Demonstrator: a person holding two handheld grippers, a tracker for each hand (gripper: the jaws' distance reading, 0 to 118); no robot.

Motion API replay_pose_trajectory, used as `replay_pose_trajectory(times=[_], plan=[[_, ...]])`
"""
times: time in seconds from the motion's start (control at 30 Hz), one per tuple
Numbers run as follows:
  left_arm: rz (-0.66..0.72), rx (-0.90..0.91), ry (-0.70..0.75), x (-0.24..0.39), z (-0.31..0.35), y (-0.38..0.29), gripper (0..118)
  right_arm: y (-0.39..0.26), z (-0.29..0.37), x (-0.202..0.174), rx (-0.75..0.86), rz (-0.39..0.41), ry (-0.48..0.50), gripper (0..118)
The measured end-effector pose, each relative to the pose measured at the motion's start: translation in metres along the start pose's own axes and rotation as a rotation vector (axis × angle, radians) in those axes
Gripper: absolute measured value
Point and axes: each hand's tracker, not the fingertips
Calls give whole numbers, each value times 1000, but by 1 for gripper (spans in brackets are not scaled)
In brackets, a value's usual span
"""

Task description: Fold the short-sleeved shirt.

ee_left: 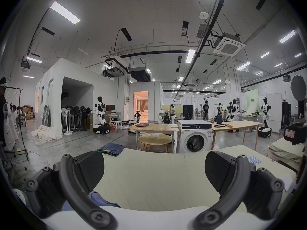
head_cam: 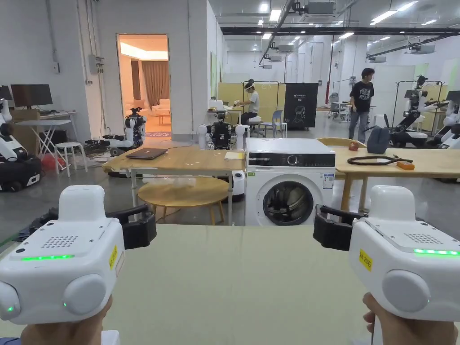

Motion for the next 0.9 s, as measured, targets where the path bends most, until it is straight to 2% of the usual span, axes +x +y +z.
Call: replay_pose_trajectory(times=[0.9], plan=[[29,-21,-20,-13,-9,-1,118,4,3,1,4,-4,2,118]])
